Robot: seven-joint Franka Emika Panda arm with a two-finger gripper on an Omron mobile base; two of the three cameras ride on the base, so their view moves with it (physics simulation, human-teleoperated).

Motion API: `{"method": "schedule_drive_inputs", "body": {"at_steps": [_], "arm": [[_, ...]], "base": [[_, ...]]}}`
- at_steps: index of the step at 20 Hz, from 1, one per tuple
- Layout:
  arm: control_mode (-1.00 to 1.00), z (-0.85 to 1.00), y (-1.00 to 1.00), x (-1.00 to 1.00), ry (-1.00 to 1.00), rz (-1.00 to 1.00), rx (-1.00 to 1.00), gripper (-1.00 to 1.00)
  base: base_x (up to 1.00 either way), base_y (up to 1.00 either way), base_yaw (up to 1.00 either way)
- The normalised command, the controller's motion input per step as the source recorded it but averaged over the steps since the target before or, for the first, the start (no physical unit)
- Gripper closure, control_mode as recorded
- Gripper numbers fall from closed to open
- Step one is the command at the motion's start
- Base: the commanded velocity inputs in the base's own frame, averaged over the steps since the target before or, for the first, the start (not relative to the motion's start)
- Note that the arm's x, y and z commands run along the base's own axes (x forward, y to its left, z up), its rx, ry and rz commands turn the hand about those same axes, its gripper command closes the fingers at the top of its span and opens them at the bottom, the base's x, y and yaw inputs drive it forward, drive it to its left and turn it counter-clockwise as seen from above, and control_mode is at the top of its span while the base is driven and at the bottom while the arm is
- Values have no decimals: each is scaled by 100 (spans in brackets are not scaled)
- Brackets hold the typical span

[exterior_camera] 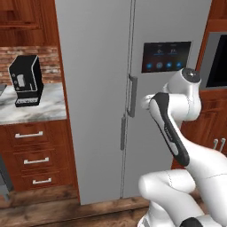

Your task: Retrieve the pear and banana from the fridge and place them into the bowl on the dining table.

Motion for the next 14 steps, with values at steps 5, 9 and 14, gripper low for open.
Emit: {"method": "schedule_drive_inputs", "body": {"at_steps": [5,9,14], "arm": [[-100,0,0,53,-4,-3,0,-100],[-100,0,0,53,-8,0,0,-100],[-100,-2,0,54,-9,0,0,-100]], "base": [[0,0,0],[0,0,0],[0,0,0]]}}
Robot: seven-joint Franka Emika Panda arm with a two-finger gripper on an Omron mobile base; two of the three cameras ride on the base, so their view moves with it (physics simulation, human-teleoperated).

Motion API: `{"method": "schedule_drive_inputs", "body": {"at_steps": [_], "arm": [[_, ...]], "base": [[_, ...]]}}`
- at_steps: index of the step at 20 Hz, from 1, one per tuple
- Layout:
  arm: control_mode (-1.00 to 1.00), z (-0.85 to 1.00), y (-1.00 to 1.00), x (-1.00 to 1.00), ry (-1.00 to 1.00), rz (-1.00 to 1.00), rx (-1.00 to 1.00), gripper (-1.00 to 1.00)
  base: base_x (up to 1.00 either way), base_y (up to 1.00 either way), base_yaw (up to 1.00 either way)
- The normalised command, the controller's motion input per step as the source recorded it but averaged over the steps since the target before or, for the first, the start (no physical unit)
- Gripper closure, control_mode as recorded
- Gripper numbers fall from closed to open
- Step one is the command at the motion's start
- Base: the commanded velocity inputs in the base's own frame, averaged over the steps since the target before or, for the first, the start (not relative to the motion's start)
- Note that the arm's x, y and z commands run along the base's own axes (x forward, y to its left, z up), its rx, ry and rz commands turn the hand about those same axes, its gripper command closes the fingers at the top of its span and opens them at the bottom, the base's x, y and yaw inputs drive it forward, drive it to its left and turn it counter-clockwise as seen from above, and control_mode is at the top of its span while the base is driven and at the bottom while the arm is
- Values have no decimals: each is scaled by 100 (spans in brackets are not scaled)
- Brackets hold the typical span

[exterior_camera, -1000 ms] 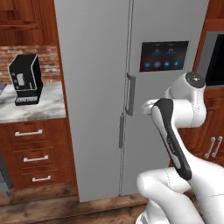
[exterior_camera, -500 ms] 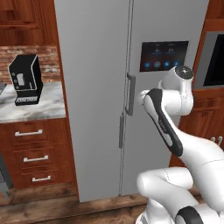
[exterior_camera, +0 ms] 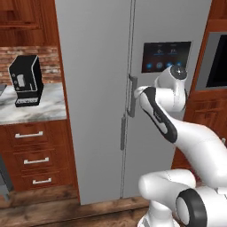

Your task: Retrieve the pear and banana from the fridge and place them into the bowl on the dining table.

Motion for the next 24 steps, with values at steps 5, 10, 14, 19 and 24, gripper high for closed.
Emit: {"method": "schedule_drive_inputs", "body": {"at_steps": [5,10,14,19,24], "arm": [[-100,-9,0,54,-7,0,0,-100],[-100,-14,0,57,-1,0,0,-100],[-100,-18,-4,67,0,0,0,-100],[-100,-20,-11,75,0,0,0,-100],[-100,-27,-8,80,1,0,0,-100]], "base": [[0,0,0],[0,0,0],[0,0,0],[0,0,0],[0,0,0]]}}
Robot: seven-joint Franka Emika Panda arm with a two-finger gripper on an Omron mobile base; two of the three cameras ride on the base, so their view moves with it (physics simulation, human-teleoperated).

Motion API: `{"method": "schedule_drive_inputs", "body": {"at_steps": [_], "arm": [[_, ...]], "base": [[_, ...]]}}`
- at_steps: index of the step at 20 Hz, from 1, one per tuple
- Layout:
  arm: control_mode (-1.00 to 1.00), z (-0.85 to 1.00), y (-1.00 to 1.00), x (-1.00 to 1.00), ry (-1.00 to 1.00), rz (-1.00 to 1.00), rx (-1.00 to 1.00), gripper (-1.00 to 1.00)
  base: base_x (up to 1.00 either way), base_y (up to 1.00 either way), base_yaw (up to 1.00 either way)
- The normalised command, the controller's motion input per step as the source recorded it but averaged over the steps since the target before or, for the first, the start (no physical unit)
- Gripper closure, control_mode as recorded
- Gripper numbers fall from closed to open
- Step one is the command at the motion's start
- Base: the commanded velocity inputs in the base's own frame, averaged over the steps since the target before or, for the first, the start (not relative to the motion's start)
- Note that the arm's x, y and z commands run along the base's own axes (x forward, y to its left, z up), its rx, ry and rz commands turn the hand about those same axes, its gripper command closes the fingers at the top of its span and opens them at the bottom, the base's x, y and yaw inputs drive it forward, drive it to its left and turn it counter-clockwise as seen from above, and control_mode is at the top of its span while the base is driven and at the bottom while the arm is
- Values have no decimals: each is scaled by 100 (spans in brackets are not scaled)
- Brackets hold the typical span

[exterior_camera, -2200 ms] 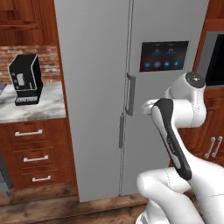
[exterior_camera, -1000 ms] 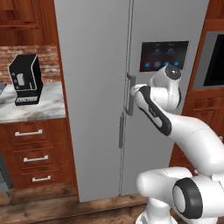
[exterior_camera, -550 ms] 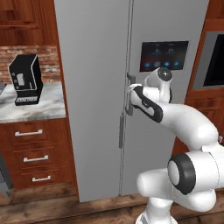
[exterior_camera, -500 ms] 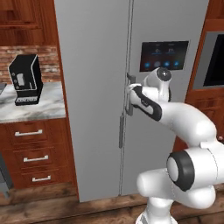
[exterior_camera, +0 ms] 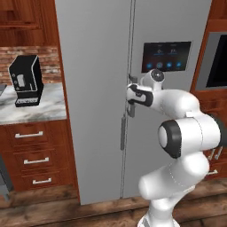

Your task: Retrieve the pear and banana from the fridge and place them into the bowl on the dining table.

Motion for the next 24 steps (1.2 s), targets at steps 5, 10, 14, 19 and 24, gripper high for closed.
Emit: {"method": "schedule_drive_inputs", "body": {"at_steps": [5,10,14,19,24], "arm": [[-100,-32,0,86,3,0,0,-100],[-100,-35,0,93,2,0,0,-100],[-100,-38,0,92,0,0,0,100],[-100,-6,0,27,0,0,0,100],[-100,0,-11,-72,0,3,0,100]], "base": [[0,0,0],[0,0,0],[0,0,0],[0,0,0],[0,0,0]]}}
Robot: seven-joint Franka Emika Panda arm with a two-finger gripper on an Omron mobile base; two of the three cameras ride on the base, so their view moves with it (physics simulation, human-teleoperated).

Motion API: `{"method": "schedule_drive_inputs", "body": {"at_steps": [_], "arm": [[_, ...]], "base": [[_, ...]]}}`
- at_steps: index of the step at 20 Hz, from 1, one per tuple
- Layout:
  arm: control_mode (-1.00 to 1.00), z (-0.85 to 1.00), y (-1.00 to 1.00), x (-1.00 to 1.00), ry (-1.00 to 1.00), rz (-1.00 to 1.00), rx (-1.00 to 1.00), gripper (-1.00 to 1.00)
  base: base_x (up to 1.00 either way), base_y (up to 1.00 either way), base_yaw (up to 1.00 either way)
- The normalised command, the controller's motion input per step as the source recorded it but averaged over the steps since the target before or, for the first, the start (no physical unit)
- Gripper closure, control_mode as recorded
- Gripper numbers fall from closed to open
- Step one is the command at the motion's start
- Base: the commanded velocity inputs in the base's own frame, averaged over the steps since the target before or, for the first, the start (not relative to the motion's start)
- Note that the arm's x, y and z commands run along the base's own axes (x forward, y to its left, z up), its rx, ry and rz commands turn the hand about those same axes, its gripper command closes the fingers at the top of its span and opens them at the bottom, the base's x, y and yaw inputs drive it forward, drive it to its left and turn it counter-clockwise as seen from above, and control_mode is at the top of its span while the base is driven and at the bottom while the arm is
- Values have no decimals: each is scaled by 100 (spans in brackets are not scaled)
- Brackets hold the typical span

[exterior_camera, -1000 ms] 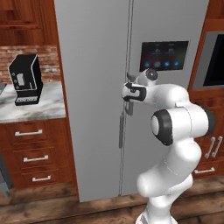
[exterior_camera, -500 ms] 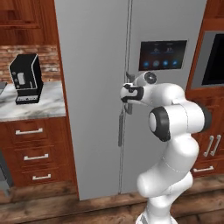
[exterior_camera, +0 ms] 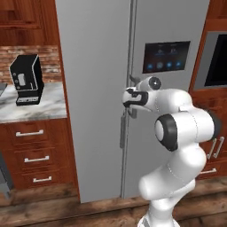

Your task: Retrieve the pear and banana from the fridge and place them into the bowl on the dining table.

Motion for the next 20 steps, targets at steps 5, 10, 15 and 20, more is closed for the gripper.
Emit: {"method": "schedule_drive_inputs", "body": {"at_steps": [5,10,15,20], "arm": [[-100,0,-40,-100,0,1,1,100],[-100,0,-69,-100,4,0,6,100],[-100,2,-81,-100,12,-2,8,100],[-100,11,-63,-99,15,-3,4,-100]], "base": [[0,0,0],[0,0,0],[0,0,0],[0,0,0]]}}
